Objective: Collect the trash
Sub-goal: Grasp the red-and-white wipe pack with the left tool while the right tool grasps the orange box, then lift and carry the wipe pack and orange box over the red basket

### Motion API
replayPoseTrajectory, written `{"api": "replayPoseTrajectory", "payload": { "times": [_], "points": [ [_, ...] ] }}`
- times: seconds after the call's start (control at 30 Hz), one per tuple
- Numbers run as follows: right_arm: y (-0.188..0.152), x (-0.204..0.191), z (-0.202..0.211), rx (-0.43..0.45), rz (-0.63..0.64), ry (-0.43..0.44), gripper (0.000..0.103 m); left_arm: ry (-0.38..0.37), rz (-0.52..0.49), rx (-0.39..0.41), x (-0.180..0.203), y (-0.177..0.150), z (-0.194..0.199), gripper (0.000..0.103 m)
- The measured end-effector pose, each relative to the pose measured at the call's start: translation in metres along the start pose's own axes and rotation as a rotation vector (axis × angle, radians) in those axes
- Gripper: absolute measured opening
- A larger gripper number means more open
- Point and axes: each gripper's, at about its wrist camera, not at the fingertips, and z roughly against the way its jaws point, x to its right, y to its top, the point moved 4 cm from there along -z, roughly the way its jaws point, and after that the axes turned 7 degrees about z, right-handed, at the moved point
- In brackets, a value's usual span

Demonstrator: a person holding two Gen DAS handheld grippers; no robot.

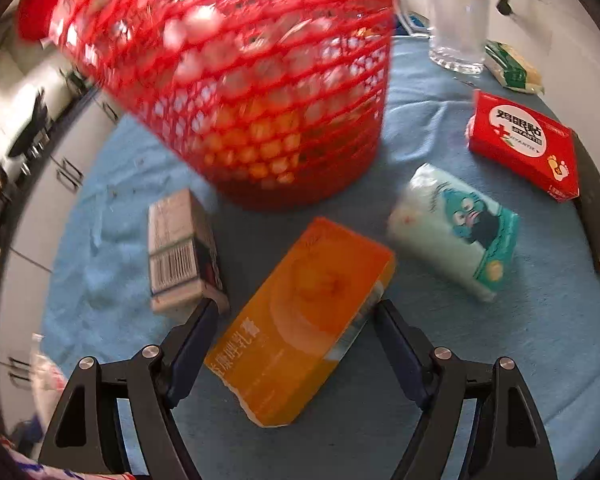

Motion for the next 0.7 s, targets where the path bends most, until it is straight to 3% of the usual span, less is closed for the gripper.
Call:
{"api": "replayPoseTrajectory", "payload": {
  "times": [0.1,0.17,0.3,0.33,0.37,0.7],
  "points": [
    [-0.005,-0.007,0.0,0.006,0.051,-0.05,0.083,0.007,0.002,0.012,-0.005,-0.002,0.004,0.057],
    [-0.007,-0.007,0.003,0.006,0.054,-0.045,0.074,0.013,0.001,0.022,-0.007,-0.003,0.009,0.057],
    [-0.012,-0.006,0.01,-0.01,0.075,-0.011,0.052,0.01,0.004,0.046,-0.01,-0.007,0.02,0.057],
    [-0.015,-0.007,0.009,-0.012,0.076,-0.004,0.043,0.009,0.003,0.05,-0.011,-0.008,0.022,0.057],
    [-0.018,-0.006,0.011,-0.015,0.079,0.007,0.026,0.009,0.001,0.057,-0.01,-0.01,0.025,0.057],
    [-0.055,0.019,0.04,0.009,0.093,0.092,0.024,0.038,-0.044,0.102,0.006,-0.023,0.048,0.057]
  ]
}}
